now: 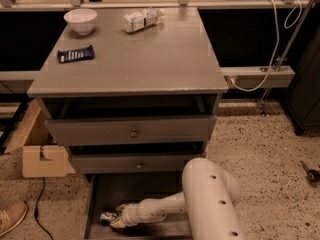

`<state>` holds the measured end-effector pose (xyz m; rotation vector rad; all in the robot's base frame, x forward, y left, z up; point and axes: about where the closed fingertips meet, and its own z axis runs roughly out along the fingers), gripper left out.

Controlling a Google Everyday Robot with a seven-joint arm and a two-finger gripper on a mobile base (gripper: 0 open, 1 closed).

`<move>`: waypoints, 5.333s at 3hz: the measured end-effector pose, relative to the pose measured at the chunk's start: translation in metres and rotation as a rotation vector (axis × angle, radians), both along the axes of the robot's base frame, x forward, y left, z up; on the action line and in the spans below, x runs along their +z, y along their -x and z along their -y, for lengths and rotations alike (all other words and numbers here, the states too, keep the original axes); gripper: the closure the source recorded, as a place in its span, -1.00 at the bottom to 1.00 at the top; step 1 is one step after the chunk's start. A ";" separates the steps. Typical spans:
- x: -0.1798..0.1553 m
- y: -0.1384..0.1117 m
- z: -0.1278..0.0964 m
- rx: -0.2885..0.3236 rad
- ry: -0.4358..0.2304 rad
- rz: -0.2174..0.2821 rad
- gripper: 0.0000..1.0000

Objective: Pick redbull can from bottom drawer and place on counter

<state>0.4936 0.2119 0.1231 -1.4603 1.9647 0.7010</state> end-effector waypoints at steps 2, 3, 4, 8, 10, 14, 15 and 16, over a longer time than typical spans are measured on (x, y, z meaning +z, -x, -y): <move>0.076 0.010 0.026 0.086 -0.141 0.105 1.00; 0.138 0.014 0.076 0.091 -0.166 0.173 1.00; 0.203 0.011 0.135 0.071 -0.150 0.232 1.00; 0.365 0.041 0.219 0.087 -0.194 0.409 1.00; 0.536 0.060 0.234 0.108 0.008 0.531 1.00; 0.610 0.009 0.262 0.073 0.092 0.592 1.00; 0.673 -0.030 0.278 0.035 0.170 0.622 1.00; 0.718 -0.070 0.285 0.011 0.230 0.619 1.00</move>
Offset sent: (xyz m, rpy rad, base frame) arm -0.0094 -0.1040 0.1600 0.2385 -0.2039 0.0918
